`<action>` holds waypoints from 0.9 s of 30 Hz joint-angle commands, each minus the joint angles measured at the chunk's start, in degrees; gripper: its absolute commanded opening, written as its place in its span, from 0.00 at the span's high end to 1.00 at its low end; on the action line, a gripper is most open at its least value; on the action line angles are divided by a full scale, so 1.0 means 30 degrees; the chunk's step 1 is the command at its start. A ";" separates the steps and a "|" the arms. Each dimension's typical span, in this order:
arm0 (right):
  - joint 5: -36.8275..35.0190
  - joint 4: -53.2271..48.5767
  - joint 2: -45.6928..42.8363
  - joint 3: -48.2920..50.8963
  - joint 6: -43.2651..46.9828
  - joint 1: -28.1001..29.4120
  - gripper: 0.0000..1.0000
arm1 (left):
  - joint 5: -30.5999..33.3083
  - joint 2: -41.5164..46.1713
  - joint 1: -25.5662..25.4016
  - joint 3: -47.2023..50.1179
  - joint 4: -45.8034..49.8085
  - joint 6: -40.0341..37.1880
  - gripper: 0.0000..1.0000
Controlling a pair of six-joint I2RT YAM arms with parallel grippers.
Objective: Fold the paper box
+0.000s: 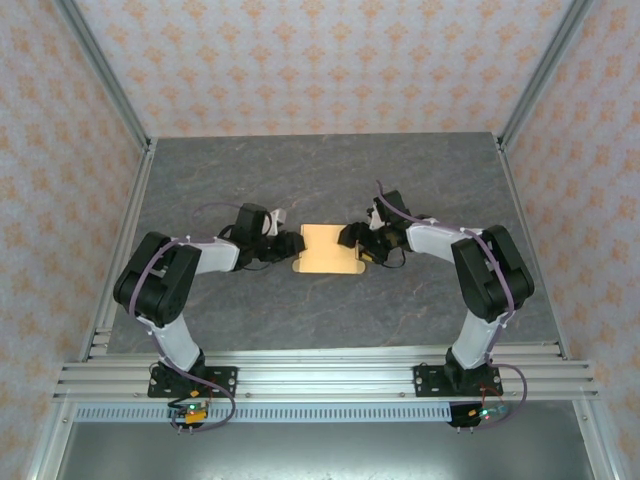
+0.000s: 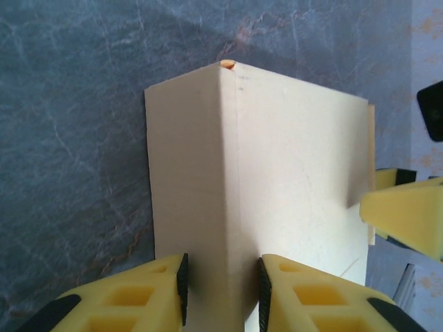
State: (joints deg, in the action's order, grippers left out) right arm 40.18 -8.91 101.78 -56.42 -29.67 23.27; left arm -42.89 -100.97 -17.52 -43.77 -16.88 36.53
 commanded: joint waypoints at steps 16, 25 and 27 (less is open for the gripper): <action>0.4678 0.7168 0.0578 0.2636 -0.5154 -0.1838 0.17 | -0.2434 -0.2146 0.2320 0.1923 -0.4104 0.2484 0.76; 0.5728 0.9280 0.1358 0.2822 -0.6472 -0.1808 0.16 | -0.2594 -0.2438 0.2748 0.1995 -0.3779 0.2095 0.79; 0.5751 0.9711 0.1481 0.2918 -0.6710 -0.1786 0.17 | -0.2576 -0.2388 0.2742 0.1963 -0.3658 0.2031 0.79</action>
State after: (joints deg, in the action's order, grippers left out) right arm 55.29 15.92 104.53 -48.71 -47.70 17.21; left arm -54.08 -105.89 -10.07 -39.62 -32.45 43.07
